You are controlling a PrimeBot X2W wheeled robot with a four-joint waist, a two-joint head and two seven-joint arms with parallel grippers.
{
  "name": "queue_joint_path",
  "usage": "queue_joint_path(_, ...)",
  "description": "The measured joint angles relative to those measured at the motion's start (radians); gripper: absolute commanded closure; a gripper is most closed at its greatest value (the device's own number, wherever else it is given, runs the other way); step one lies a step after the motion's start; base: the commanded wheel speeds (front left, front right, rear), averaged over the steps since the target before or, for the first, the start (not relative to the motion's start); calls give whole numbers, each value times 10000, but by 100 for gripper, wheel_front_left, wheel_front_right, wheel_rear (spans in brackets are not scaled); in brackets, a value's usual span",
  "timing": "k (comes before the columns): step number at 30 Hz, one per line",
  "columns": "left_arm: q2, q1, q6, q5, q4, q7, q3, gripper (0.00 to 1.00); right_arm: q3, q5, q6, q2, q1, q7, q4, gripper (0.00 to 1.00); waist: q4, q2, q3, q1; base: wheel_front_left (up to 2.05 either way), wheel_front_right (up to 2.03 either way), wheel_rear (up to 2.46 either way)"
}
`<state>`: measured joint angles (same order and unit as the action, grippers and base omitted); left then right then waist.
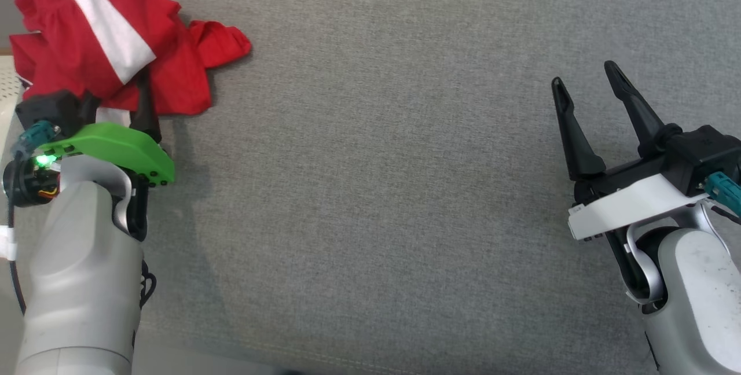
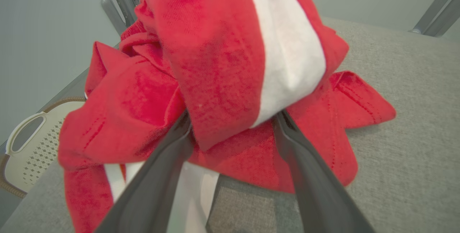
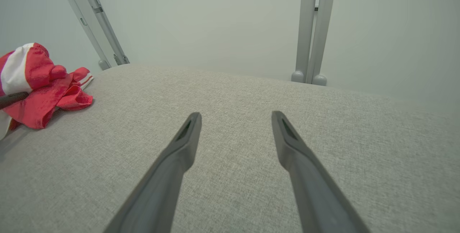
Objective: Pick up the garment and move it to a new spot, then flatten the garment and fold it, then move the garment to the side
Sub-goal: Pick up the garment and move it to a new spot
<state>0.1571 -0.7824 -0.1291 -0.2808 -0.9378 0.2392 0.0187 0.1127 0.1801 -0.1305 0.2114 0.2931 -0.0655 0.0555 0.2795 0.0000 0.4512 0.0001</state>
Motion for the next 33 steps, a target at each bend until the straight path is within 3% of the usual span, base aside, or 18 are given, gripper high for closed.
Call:
queue_joint_path(4, 244, -500, -27, -376, -729, 140, 163, 0, -17, 0, 0, 23, 5, -36, -12, 0, -296, 0, 292, 0, 0, 0, 0)
queue_joint_path(5, 314, -566, -27, -443, -805, 173, 226, 16, -21, 0, 0, 27, 6, -50, -15, 0, -359, 0, 344, 0, 0, 0, 0)
queue_joint_path(6, 395, -603, -27, -485, -811, 188, 307, 62, -27, 0, 0, 29, 7, -67, -23, 0, -417, 0, 383, 0, 0, 0, 0)
queue_joint_path(7, 451, -611, -27, -537, -761, 197, 389, 100, -33, 0, 0, 27, 7, -67, -46, 0, -458, 0, 398, 0, 0, 0, 0)
queue_joint_path(11, 570, -351, -27, -616, 527, 234, 1014, 100, -79, -4, 0, -38, -8, -128, -128, 0, -528, 1, 268, 0, 0, 0, 0)
queue_joint_path(21, 399, 2462, 115, 341, 4278, 245, 2429, 100, -65, 27, 0, -295, -555, -351, -451, 0, -576, 0, -1073, 0, 0, 0, 0)
queue_joint_path(26, -105, 3612, 92, 696, 5496, 245, 2215, 100, -63, 75, 0, -399, -1038, -370, -483, 0, -675, 0, -1812, 0, 0, 0, 0)
queue_joint_path(33, -696, 4951, 58, 788, 6554, -151, 1197, 100, 90, 117, 0, -652, -1483, -372, -318, 0, -1100, 0, -2652, -1, 0, 0, 0)
